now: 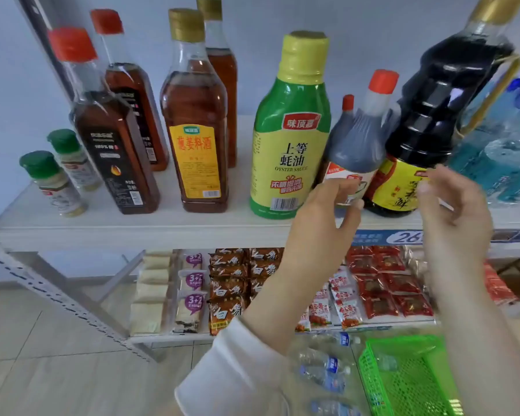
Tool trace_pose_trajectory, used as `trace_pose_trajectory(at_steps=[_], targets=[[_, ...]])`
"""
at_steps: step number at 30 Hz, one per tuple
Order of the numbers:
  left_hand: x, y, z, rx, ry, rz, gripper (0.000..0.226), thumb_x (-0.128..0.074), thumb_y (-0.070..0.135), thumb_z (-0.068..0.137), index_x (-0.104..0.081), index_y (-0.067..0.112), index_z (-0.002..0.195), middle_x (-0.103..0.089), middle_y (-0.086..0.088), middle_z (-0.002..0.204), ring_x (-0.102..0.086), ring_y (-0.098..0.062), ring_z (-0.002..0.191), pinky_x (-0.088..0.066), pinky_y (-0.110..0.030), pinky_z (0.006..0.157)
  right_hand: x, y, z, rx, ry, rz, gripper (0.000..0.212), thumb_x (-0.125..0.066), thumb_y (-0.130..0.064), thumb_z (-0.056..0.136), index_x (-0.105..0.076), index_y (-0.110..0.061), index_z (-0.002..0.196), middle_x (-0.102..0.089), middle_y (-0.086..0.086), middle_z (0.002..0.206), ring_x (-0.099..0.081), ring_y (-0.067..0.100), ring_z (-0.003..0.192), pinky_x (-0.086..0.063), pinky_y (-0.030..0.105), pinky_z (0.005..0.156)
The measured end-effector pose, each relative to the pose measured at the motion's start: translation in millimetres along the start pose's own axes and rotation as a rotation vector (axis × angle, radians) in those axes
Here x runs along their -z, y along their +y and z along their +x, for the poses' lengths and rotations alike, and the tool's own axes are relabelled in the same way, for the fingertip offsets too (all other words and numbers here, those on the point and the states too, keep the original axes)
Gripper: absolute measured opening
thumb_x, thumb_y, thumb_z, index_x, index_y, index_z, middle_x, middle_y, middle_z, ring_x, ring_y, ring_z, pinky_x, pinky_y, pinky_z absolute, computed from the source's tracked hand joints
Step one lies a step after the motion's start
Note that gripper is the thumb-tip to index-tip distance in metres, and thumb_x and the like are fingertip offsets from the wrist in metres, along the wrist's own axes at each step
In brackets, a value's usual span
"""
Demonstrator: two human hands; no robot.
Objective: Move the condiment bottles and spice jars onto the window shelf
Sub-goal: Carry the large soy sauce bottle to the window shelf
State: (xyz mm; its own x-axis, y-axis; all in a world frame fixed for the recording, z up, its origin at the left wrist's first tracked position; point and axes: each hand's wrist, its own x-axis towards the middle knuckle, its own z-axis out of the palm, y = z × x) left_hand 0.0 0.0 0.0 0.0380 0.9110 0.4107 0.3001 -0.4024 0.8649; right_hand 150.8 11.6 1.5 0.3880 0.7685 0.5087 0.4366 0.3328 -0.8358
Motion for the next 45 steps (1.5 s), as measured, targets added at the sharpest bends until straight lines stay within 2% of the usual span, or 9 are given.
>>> trace_pose_trajectory(at_steps=[8,13,18,21,25,27,32,41,45], targets=[[-79,5,26,-0.031,-0.026,0.056,0.050,-0.059,0.015,0.088,-0.038,0.010,0.134,-0.045,-0.006,0.132,-0.043,-0.015,0.123,-0.039,-0.023,0.098,33,29,76,-0.052,-0.036,0.051,0.047,-0.067,-0.030,0.084,-0.046,-0.022,0.125,-0.052,-0.001,0.131,-0.052,0.007,0.114,-0.043,0.017,0.093],[-109,-3,34,0.075,-0.018,0.113,0.066,-0.061,0.018,0.087,-0.024,0.009,0.142,-0.034,-0.008,0.141,-0.031,-0.018,0.135,-0.030,-0.022,0.104,29,51,113,-0.090,-0.309,0.132,0.080,-0.073,-0.051,0.062,-0.043,-0.024,0.130,-0.050,-0.002,0.135,-0.049,0.009,0.124,-0.042,0.036,0.104],[-119,-12,38,0.080,-0.010,0.139,0.068,-0.061,0.017,0.087,-0.022,0.008,0.142,-0.035,-0.011,0.140,-0.033,-0.022,0.135,-0.037,-0.035,0.106,22,62,134,-0.118,-0.451,0.212,0.095,-0.079,-0.041,0.055,-0.036,-0.019,0.136,-0.055,-0.005,0.127,-0.056,-0.004,0.109,-0.048,0.016,0.089],[-120,-16,37,0.063,0.022,0.184,0.067,-0.061,0.024,0.086,-0.026,0.009,0.141,-0.038,-0.010,0.136,-0.039,-0.022,0.129,-0.039,-0.024,0.100,15,65,143,-0.119,-0.513,0.249,0.106,-0.085,-0.026,0.057,-0.025,-0.013,0.143,-0.051,-0.004,0.133,-0.054,-0.004,0.111,-0.044,0.018,0.095],[-121,-19,36,0.036,0.043,0.223,0.072,-0.046,0.046,0.080,-0.029,0.011,0.140,-0.040,-0.008,0.132,-0.043,-0.020,0.123,-0.042,-0.025,0.098,8,69,149,-0.098,-0.600,0.336,0.146,-0.089,-0.055,0.031,-0.011,-0.014,0.148,-0.038,0.006,0.146,-0.047,0.005,0.125,-0.041,0.027,0.104],[-120,-19,35,0.038,0.039,0.226,0.071,-0.054,0.042,0.081,-0.030,0.012,0.140,-0.040,-0.007,0.133,-0.044,-0.020,0.122,-0.042,-0.028,0.099,5,72,149,-0.090,-0.594,0.359,0.143,-0.089,-0.053,0.032,-0.013,-0.014,0.147,-0.040,0.006,0.144,-0.048,0.004,0.125,-0.042,0.026,0.103],[-118,-19,37,0.057,0.028,0.215,0.068,-0.066,0.018,0.083,-0.030,0.017,0.140,-0.037,-0.003,0.134,-0.044,-0.017,0.121,-0.040,-0.023,0.099,0,76,147,-0.010,-0.456,0.309,0.101,-0.080,-0.037,0.047,-0.035,-0.014,0.134,-0.052,-0.011,0.124,-0.053,-0.007,0.112,-0.044,0.014,0.091],[-113,-24,30,0.059,-0.004,0.175,0.073,-0.067,0.030,0.080,-0.028,0.017,0.141,-0.037,-0.002,0.136,-0.039,-0.011,0.125,-0.032,-0.006,0.099,10,66,131,0.007,-0.312,0.258,0.087,-0.077,-0.044,0.045,-0.041,-0.025,0.123,-0.053,-0.014,0.118,-0.053,-0.011,0.106,-0.043,0.012,0.092],[-110,-24,24,0.087,-0.062,0.132,0.093,-0.074,0.037,0.070,-0.017,0.023,0.142,-0.025,0.009,0.136,-0.033,-0.012,0.132,-0.030,-0.011,0.103,25,54,116,-0.010,-0.285,0.250,0.083,-0.076,-0.045,0.044,-0.043,-0.027,0.118,-0.054,-0.017,0.112,-0.054,-0.017,0.097,-0.042,0.007,0.085]])
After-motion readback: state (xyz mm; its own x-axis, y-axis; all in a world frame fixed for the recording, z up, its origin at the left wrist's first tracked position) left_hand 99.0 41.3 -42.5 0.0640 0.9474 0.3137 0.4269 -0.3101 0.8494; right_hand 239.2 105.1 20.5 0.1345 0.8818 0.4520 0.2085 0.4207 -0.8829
